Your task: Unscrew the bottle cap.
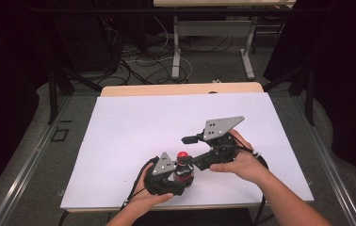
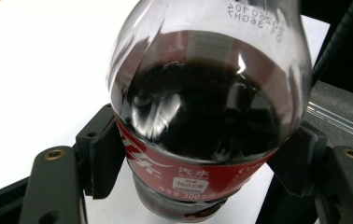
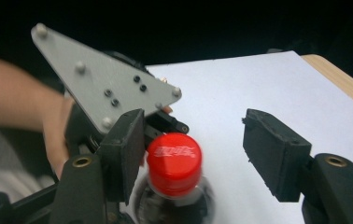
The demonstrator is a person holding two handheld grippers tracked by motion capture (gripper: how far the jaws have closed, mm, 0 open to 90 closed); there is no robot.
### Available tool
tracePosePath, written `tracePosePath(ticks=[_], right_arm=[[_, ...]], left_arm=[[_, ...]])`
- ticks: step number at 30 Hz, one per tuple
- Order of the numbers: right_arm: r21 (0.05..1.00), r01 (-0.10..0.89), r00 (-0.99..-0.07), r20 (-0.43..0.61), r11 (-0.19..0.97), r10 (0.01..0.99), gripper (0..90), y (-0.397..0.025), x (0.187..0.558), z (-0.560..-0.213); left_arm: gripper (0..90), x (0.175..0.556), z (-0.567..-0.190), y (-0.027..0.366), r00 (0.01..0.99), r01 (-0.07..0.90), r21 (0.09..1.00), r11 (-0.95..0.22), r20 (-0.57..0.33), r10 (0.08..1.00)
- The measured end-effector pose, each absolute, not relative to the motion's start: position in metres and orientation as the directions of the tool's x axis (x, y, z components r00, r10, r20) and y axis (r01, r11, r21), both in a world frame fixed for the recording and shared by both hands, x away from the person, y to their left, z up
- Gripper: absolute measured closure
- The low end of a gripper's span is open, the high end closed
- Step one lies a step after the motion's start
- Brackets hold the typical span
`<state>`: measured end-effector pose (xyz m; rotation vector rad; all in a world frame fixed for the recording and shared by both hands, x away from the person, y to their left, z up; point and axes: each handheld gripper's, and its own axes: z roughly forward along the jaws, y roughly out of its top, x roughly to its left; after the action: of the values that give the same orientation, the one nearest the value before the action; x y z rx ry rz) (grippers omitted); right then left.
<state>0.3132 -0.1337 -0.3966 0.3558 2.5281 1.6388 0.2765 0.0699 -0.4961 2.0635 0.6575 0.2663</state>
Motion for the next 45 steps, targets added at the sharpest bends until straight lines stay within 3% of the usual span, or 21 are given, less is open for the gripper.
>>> tracePosePath(ticks=[8,11,18,26,33,39,45], right_arm=[[0.926,0.213,-0.881,0.044,0.311,0.471,39.1,-0.129,0.283,-0.396],[0.925,0.253,-0.834,0.06,0.283,0.549,47.5,-0.125,0.275,-0.399],[0.906,0.304,-0.8,0.076,0.294,0.596,54.0,-0.114,0.272,-0.41],[0.907,0.289,-0.785,0.041,0.307,0.618,60.8,-0.112,0.268,-0.412],[0.897,0.222,-0.891,0.027,0.382,0.454,61.4,-0.121,0.287,-0.409],[0.88,0.104,-0.986,0.03,0.464,0.164,61.4,-0.132,0.319,-0.403],[0.874,-0.009,-0.995,0.04,0.486,-0.089,61.4,-0.134,0.343,-0.402]], left_arm=[[29.3,0.278,-0.496,0.071,0.827,0.361,0.825,-0.434,-0.069,0.558],[29.3,0.278,-0.496,0.071,0.825,0.365,0.827,-0.429,-0.073,0.56],[29.3,0.277,-0.496,0.071,0.826,0.366,0.826,-0.428,-0.076,0.559],[29.3,0.277,-0.496,0.07,0.827,0.365,0.826,-0.43,-0.075,0.557],[29.3,0.277,-0.496,0.071,0.831,0.367,0.824,-0.431,-0.082,0.551],[29.3,0.276,-0.496,0.07,0.84,0.355,0.832,-0.427,-0.082,0.537],[29.4,0.274,-0.495,0.068,0.855,0.343,0.822,-0.454,-0.073,0.514]])
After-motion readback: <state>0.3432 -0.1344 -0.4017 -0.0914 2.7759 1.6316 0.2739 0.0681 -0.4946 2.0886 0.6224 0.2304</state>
